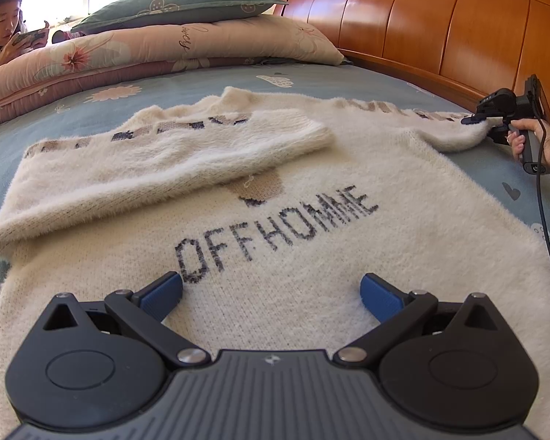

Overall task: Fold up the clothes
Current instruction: 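Close the right gripper on the sleeve cuff, then lift the sleeve cuff with the right gripper and carry it across the body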

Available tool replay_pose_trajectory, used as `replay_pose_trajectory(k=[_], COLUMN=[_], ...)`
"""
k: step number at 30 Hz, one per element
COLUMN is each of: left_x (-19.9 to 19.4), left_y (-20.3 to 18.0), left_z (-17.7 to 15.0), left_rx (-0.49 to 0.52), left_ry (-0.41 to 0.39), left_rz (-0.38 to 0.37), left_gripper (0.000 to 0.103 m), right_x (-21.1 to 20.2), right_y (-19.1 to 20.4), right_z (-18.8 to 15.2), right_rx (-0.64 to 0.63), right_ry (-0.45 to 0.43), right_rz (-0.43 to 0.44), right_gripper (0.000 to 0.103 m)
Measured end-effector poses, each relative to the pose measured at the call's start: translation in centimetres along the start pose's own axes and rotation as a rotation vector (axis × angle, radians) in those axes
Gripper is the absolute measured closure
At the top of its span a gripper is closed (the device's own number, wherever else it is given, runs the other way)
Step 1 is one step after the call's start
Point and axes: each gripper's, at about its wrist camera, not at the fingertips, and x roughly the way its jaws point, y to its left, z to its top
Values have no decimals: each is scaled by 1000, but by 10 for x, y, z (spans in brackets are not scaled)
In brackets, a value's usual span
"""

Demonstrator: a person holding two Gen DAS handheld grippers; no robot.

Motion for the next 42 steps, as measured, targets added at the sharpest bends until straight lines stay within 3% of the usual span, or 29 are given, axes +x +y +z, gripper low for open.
replay_pose_trajectory(k=[7, 21, 34, 42], left_x=[0, -8, -42, -56], left_y=[0, 4, 55, 87], left_z=[0, 10, 32, 37], left_rx=[3, -7, -163, -231], left_ry=[3, 60, 0, -27], left_rz=[2, 21, 44, 102], left_gripper=[1, 1, 1, 1], right_x=[-16, -59, -74, -76], right_y=[69, 231, 329, 369], right_z=[-4, -57, -132, -181], right_rx=[-268, -648, -846, -957], right_ry=[-13, 25, 62, 87], right_rz=[-29, 118, 173, 212], right_gripper=[89, 89, 89, 89])
